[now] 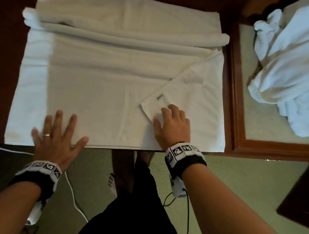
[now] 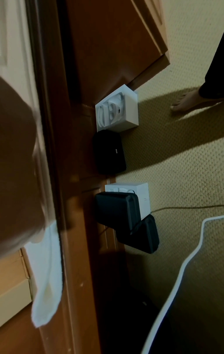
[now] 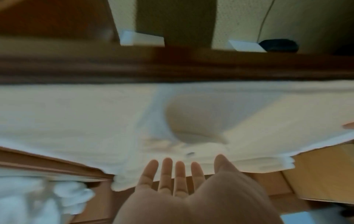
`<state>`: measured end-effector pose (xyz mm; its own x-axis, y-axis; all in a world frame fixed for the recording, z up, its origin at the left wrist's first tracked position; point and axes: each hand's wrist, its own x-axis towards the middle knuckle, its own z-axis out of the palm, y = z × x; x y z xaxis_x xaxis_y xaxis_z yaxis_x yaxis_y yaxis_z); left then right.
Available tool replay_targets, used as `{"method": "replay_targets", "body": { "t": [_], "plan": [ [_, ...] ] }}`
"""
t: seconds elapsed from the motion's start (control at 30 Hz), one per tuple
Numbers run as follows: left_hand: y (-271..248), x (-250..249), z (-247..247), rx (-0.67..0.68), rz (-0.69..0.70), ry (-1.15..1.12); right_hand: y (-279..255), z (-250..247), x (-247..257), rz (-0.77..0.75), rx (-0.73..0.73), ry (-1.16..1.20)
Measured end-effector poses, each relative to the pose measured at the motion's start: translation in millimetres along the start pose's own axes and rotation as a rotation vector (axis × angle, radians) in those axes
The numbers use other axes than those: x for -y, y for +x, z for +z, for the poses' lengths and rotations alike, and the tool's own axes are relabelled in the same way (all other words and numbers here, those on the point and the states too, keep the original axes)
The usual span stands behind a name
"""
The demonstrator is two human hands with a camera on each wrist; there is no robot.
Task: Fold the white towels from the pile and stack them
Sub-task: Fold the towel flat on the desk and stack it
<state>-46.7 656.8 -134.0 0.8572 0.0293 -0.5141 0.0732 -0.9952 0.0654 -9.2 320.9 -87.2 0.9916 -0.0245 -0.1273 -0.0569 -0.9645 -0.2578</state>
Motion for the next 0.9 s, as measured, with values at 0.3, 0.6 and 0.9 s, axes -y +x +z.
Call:
{"method": "replay_targets", "body": {
  "t": [0.3, 0.6, 0.9],
  "plan": [
    [0.2, 0.9, -6.0, 0.043, -0.012, -0.001, 18.2, -19.5, -1.9, 0.217, -0.046, 0.227],
    [-0.1, -1.6, -9.8, 0.058, -0.018, 0.026, -92.7, -28.7, -109.8, 1.104, -0.195, 0.403],
    [-3.1, 5.9, -10.7, 0.022, 0.036, 0.022, -105.7, -1.6, -121.8, 0.488, 0.204, -0.069]
  ]
}}
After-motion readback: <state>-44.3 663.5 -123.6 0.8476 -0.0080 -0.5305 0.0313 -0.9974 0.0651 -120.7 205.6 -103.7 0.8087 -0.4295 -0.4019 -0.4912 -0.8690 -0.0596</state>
